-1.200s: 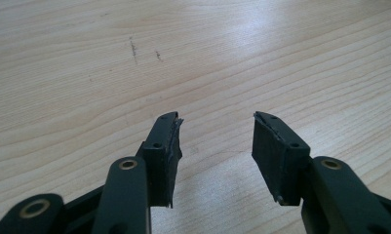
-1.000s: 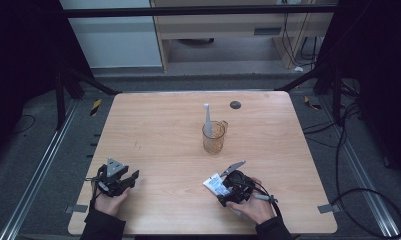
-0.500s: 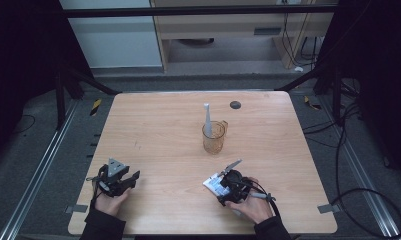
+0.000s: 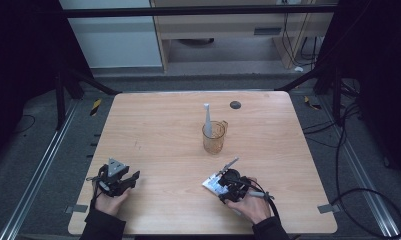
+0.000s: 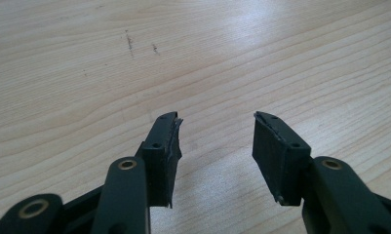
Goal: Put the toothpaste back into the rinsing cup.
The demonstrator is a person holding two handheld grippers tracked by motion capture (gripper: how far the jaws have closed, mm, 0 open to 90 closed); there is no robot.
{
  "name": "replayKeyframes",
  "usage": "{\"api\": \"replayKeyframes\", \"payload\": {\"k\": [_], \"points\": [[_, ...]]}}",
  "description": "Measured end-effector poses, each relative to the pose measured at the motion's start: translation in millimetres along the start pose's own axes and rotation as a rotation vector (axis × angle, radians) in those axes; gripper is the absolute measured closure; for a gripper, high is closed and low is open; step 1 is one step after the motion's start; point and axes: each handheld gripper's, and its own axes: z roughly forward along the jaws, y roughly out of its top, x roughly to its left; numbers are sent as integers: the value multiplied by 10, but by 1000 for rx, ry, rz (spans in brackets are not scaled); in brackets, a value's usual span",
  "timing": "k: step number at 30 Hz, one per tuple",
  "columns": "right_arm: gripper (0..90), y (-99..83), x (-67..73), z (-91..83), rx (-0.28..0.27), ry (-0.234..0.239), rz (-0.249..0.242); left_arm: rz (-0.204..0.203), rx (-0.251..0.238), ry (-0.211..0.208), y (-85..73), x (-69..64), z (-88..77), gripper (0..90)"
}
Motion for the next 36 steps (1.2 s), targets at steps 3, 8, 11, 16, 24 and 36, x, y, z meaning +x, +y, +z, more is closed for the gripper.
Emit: {"api": "replayKeyframes", "payload": {"k": [3, 8, 11, 16, 24, 36], "points": [[658, -8, -10, -24, -2, 5, 19, 1, -1, 0, 1, -4, -2, 520], [682, -25, -41, -71, -5, 10, 17, -1, -2, 1, 2, 1, -3, 520], [686, -37, -79, -141, -47, 27, 20, -1, -2, 0, 2, -2, -6, 521], [688, -60, -151, -328, -193, 21, 48, -4, -5, 0, 3, 0, -6, 521], [689, -103, -295, -573, -422, -13, 120, -10, -11, 2, 5, 3, -8, 521], [689, 59, -561, -768, -674, -68, 224, -16, -17, 6, 8, 7, -8, 522]]}}
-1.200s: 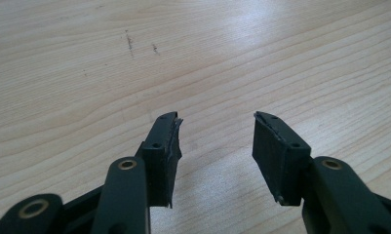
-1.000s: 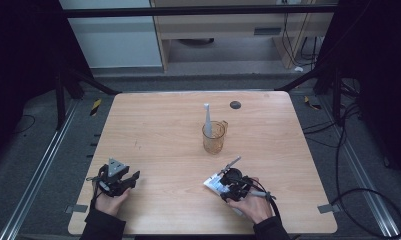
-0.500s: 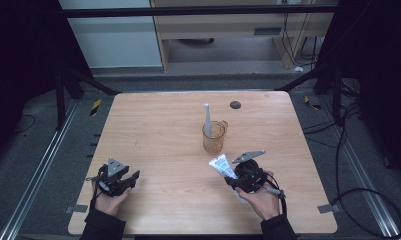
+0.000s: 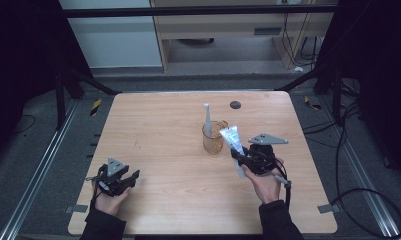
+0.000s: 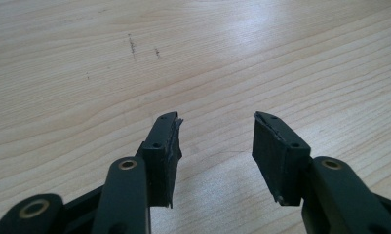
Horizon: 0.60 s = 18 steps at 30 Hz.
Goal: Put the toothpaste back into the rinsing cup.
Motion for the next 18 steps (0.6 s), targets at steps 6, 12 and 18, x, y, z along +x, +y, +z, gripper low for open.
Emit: {"api": "replayKeyframes", "payload": {"k": [6, 12, 18], "points": [[689, 165, -82, 92, -94, -48, 21, 4, -2, 0, 1, -7, -1, 522], [689, 318, -168, 173, -193, -95, 43, 2, -3, 1, 1, -1, 7, 523], [689, 440, -223, 267, -269, -124, 56, 4, -4, 3, 2, -3, 13, 524]]}}
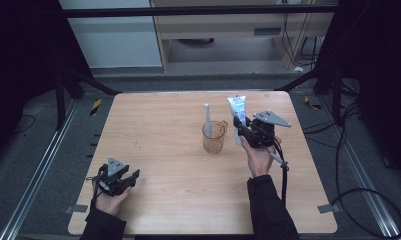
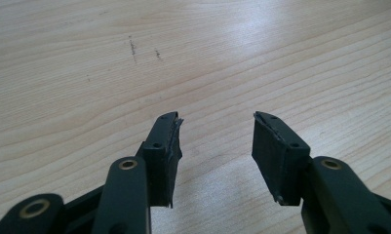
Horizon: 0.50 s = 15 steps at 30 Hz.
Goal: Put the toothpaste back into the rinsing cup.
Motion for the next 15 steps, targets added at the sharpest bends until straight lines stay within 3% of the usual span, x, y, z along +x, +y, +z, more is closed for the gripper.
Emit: {"api": "replayKeyframes", "payload": {"k": [6, 15], "points": [[690, 57, 6, 141, -53, -3, -1, -1, 2, 1, -2, 2, 9, 525], [690, 125, 47, 366, -103, 13, 38, -3, -2, 0, 0, -3, 8, 525]]}}
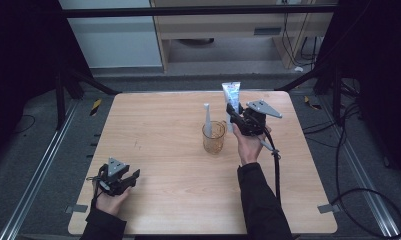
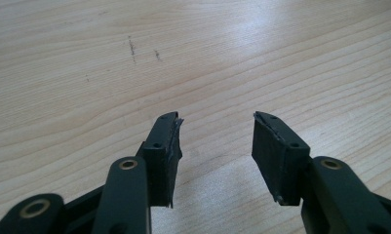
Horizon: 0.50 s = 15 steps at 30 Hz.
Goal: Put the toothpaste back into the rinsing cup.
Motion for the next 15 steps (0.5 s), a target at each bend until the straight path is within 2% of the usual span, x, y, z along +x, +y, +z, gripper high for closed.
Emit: {"api": "replayKeyframes", "payload": {"k": [15], "points": [[689, -101, 53, 316, -41, 17, 24, 0, -2, 2, -5, 16, -5, 526]]}}
